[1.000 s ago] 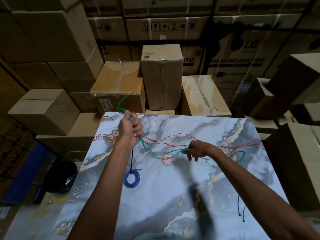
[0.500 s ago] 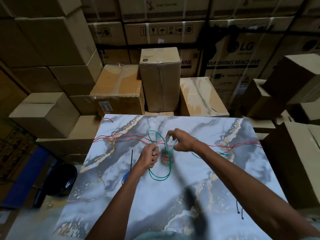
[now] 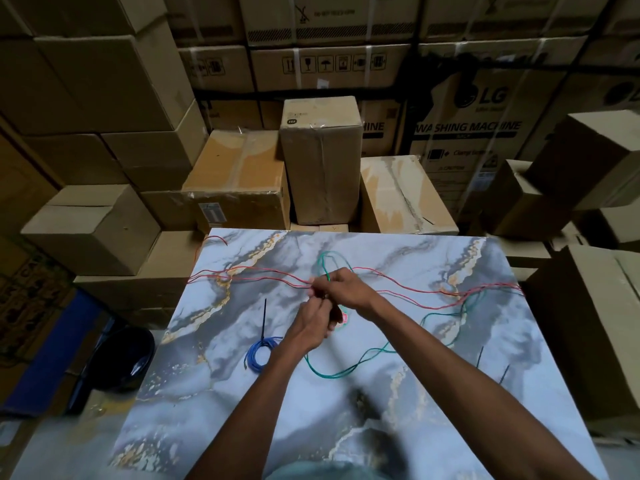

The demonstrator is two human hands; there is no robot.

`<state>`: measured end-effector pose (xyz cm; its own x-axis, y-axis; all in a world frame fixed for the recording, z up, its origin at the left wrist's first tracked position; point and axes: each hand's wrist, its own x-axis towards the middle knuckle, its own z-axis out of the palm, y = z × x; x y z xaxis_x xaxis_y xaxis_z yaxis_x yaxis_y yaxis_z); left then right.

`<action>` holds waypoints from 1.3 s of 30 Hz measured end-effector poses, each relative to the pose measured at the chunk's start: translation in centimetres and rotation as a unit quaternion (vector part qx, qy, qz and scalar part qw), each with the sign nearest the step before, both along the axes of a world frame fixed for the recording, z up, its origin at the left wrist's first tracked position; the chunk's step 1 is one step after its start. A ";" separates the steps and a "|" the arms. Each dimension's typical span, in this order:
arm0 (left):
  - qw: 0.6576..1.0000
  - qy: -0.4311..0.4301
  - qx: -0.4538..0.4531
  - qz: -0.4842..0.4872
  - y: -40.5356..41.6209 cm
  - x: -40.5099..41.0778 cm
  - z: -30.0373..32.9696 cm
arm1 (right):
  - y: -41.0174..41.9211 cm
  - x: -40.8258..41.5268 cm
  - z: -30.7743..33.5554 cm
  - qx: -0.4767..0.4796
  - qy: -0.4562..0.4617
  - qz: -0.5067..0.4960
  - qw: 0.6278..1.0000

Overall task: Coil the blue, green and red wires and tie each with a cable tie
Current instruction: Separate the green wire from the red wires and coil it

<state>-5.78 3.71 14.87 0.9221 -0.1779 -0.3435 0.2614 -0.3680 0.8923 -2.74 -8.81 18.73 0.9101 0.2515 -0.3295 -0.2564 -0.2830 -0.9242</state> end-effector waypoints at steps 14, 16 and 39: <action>0.982 -0.127 -0.014 0.141 1.6 -0.6 -0.6 | -3.9 1.0 0.8 -0.028 -0.009 0.031 0.999; 0.970 -0.208 0.005 0.128 2.2 0.2 -0.1 | -4.7 0.9 1.8 -0.009 0.056 0.122 0.991; 0.957 0.034 -0.141 0.253 5.5 0.6 0.3 | -9.0 6.9 3.6 -0.477 -0.032 0.082 0.875</action>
